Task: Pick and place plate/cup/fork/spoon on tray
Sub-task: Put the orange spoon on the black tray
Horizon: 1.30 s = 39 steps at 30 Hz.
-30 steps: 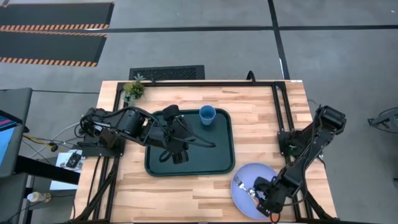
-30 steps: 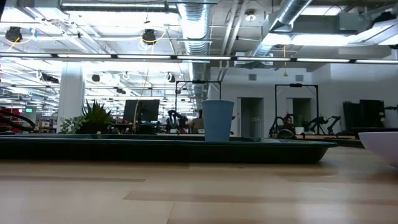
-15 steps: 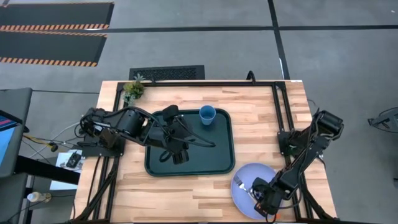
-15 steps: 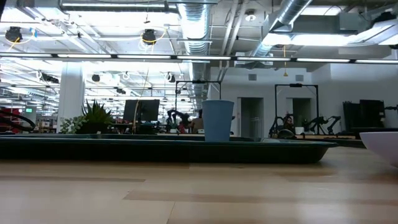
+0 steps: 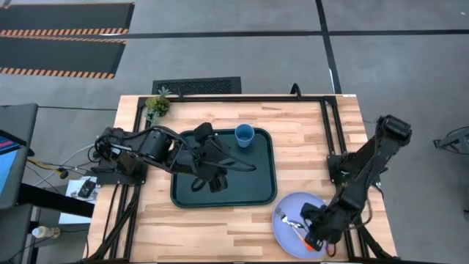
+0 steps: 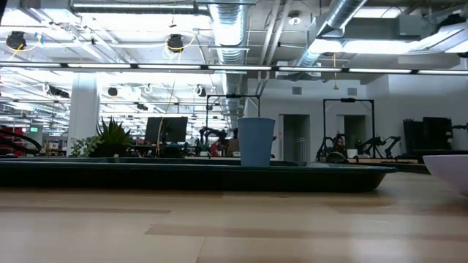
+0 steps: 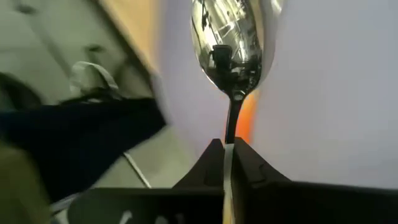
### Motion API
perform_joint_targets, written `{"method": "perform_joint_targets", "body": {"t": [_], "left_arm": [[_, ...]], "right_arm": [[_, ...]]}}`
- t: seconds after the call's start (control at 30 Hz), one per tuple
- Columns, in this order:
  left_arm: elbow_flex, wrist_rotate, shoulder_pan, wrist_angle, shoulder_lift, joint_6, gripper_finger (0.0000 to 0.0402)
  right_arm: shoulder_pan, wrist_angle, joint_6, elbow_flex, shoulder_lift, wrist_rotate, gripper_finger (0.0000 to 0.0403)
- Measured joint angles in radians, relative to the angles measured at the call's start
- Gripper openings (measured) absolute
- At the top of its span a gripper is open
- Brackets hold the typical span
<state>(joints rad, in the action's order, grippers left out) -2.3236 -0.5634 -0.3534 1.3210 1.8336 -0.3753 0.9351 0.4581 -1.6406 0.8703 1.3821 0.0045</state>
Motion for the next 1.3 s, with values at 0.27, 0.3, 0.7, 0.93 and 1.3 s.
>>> {"method": "perform_joint_targets", "body": {"t": [0.27,0.3,0.7,0.93,1.3], "left_arm": [[0.087,0.119,0.007,-0.339,0.003,0.322,0.019],[0.092,0.137,0.013,-0.374,0.003,0.359,0.019],[0.182,0.432,0.12,-0.675,-0.001,0.548,0.019],[0.236,0.632,0.166,-0.788,0.001,0.52,0.019],[0.269,0.718,0.143,-0.801,0.001,0.518,0.019]], "right_arm": [[-0.144,-0.195,0.38,0.0,-0.32,0.211,0.0005],[-0.169,-0.238,0.435,0.0,-0.349,0.211,0.0006],[-0.291,-0.5,0.724,0.0,-0.413,0.147,0.0017],[-0.321,-0.527,0.725,0.0,-0.368,0.086,0.0021],[-0.329,-0.553,0.751,0.0,-0.37,0.07,0.0022]]}}
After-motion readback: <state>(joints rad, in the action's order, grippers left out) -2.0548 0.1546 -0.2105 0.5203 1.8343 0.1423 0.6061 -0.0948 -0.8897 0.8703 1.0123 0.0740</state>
